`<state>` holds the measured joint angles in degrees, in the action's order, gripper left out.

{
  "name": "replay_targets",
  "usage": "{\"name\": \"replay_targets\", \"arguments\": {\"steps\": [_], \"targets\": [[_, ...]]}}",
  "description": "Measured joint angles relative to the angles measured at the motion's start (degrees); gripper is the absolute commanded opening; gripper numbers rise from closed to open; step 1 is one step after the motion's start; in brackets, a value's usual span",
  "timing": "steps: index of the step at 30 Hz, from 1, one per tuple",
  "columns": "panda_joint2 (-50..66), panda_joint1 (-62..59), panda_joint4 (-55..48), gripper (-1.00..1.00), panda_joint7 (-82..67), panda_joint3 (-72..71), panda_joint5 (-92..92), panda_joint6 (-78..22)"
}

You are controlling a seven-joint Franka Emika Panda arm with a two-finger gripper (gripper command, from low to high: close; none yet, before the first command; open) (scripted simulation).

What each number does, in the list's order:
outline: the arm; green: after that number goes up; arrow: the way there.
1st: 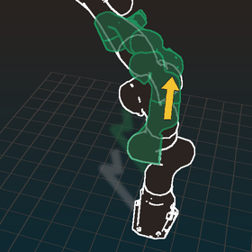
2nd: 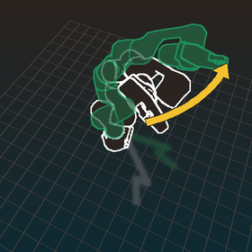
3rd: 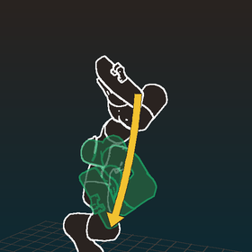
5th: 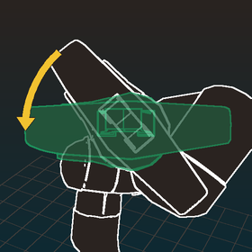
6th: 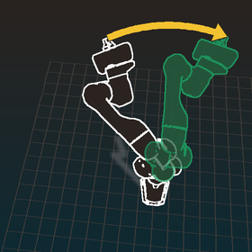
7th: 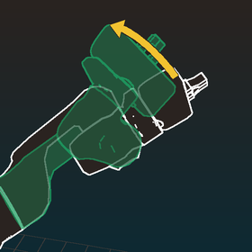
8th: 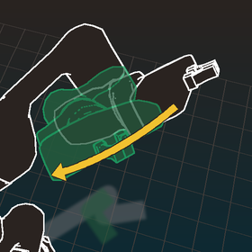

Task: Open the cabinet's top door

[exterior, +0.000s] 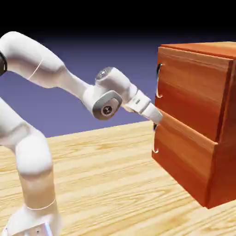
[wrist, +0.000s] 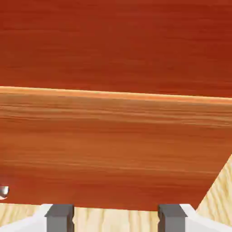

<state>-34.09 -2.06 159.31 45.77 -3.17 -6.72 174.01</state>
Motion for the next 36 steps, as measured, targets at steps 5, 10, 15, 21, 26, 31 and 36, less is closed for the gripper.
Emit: {"name": "replay_targets", "arguments": {"steps": [5, 10, 15, 21, 26, 31, 36], "targets": [[-2.7, -5.1, -3.1, 0.0, 6.1, -5.9, -12.5, 0.0], [-5.3, -10.2, -6.3, 0.0, 12.3, -11.8, -24.9, 0.0], [-8.0, -15.3, -9.4, 0.0, 18.4, -17.6, -37.4, 0.0], [-11.1, -21.4, -13.2, 0.0, 25.8, -24.7, -52.3, 0.0], [-13.8, -26.5, -16.3, 0.0, 31.9, -30.6, -64.8, 0.0], [-16.4, -31.6, -19.4, 0.0, 38.1, -36.5, -77.3, 0.0], [-19.1, -36.7, -22.6, 0.0, 44.2, -42.4, -89.7, 0.0]]}}
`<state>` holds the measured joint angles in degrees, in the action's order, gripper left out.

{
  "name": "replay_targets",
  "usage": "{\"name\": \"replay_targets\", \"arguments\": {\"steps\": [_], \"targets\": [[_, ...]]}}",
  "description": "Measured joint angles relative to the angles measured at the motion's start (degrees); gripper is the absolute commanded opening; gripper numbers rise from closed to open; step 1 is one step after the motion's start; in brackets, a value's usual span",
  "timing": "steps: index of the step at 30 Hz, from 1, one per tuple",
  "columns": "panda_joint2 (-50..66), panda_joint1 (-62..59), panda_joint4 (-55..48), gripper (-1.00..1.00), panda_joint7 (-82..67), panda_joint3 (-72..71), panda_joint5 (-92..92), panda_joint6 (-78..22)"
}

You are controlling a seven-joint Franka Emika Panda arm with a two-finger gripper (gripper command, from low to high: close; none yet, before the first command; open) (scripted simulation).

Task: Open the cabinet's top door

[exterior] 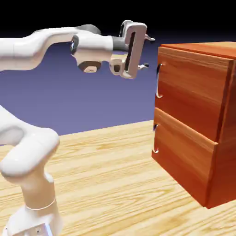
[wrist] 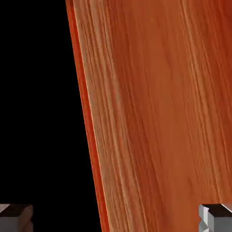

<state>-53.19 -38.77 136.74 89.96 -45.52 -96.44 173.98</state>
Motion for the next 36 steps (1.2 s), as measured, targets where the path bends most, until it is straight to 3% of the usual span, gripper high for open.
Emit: {"name": "replay_targets", "arguments": {"steps": [28, 33, 34, 36], "targets": [[-14.8, -28.5, -17.5, 0.0, 34.3, -32.8, -69.5, 0.0], [-13.9, -36.7, -24.6, 0.0, 34.6, -36.0, -69.6, -0.5], [-13.8, -37.8, -25.6, -1.0, 34.7, -36.4, -69.6, -0.6], [-13.8, -37.9, -25.6, -1.0, 34.7, -36.4, -69.6, -0.6]]}}
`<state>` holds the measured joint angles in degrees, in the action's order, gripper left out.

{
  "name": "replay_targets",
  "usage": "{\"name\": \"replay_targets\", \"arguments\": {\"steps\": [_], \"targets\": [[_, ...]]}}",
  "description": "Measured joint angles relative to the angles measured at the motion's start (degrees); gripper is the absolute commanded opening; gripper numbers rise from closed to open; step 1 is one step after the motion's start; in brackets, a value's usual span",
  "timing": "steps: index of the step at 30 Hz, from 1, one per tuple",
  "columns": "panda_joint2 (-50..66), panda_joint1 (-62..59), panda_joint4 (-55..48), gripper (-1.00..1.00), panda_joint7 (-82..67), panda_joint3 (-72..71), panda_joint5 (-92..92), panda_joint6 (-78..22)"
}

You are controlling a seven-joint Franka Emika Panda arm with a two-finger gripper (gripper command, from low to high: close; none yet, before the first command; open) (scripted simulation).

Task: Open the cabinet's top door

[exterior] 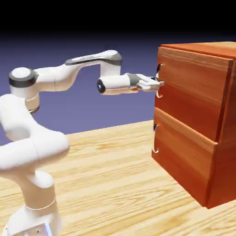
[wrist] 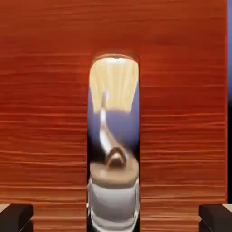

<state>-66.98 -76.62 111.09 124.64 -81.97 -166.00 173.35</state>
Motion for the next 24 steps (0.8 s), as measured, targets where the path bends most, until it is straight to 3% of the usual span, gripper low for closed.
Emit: {"name": "replay_targets", "arguments": {"steps": [11, 20, 24], "targets": [[8.4, 21.2, 21.8, -1.0, -12.7, 11.3, 0.1, -15.5], [19.8, 39.9, 31.3, -1.0, -29.2, 26.3, 0.4, -20.0], [18.3, 48.2, 37.9, -1.0, -26.2, 34.2, 7.8, -24.2]]}}
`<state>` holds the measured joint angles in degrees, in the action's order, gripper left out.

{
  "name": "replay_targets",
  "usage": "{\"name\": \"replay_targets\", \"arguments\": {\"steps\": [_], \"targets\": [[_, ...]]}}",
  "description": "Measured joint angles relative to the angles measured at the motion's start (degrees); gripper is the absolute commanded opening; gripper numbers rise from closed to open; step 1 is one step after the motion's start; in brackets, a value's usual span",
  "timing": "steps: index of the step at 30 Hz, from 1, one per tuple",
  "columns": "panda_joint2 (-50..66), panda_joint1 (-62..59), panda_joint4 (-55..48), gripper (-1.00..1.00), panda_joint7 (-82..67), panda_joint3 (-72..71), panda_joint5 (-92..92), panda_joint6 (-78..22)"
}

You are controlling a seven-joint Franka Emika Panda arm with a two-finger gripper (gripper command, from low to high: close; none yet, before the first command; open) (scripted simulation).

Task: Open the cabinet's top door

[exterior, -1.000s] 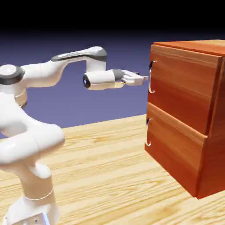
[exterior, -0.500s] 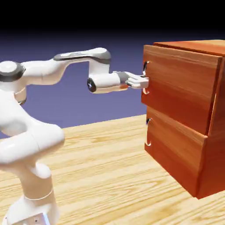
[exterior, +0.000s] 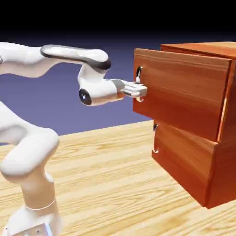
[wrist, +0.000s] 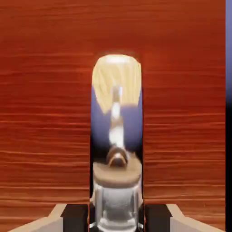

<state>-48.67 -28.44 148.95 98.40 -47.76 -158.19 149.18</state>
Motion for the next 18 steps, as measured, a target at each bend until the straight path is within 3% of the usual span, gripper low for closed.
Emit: {"name": "replay_targets", "arguments": {"steps": [9, 18], "targets": [[-8.8, 13.0, 14.4, -1.0, 9.6, 18.3, 21.8, -11.4], [-16.8, 15.1, 22.5, -1.0, 16.4, 35.2, 44.1, -23.5]]}}
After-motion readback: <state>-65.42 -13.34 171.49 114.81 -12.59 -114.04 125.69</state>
